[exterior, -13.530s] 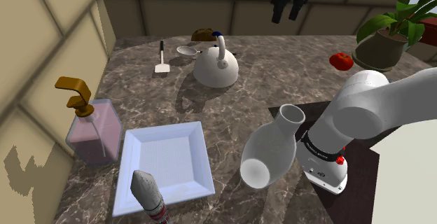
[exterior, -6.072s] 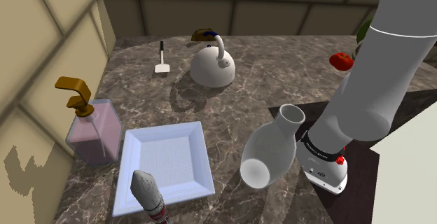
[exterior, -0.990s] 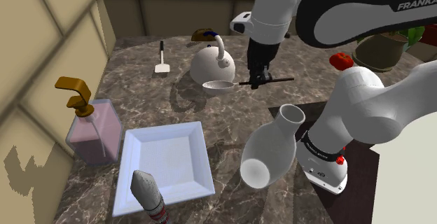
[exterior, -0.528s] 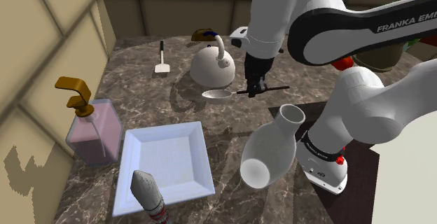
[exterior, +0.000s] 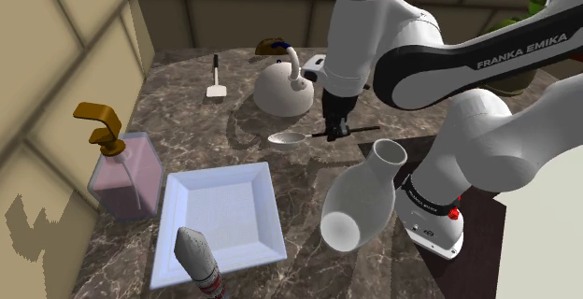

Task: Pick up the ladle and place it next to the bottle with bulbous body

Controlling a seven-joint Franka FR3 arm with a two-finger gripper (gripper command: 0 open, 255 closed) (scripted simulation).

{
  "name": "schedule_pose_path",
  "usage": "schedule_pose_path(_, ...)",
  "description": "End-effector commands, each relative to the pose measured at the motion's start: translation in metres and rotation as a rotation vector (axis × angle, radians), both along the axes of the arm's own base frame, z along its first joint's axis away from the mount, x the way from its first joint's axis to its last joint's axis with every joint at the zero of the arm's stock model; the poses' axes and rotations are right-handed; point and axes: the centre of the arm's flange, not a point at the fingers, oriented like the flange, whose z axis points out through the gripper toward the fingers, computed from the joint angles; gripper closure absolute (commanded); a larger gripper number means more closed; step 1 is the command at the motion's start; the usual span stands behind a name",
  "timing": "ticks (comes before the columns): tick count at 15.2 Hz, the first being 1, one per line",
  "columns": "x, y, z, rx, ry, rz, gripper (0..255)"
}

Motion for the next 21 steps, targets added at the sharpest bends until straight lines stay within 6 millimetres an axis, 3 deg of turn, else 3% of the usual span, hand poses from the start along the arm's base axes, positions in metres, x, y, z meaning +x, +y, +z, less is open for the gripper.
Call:
schedule_pose_path(1,-0.001,-0.002,-0.012,0.0,-0.001,0.0,255)
schedule_pose_path(4,-0.001,-0.002,-0.025,0.0,-0.001,0.0,255)
schedule_pose_path(11,-0.001,-0.002,-0.025,0.0,-0.001,0.0,255)
schedule_pose_path(12,-0.001,-0.002,-0.025,0.0,-0.001,0.0,0)
schedule_pose_path(17,-0.001,-0.002,-0.025,0.0,-0.001,0.0,0)
schedule_pose_path(21,-0.001,0.006,0.025,0.0,-0.001,0.0,0)
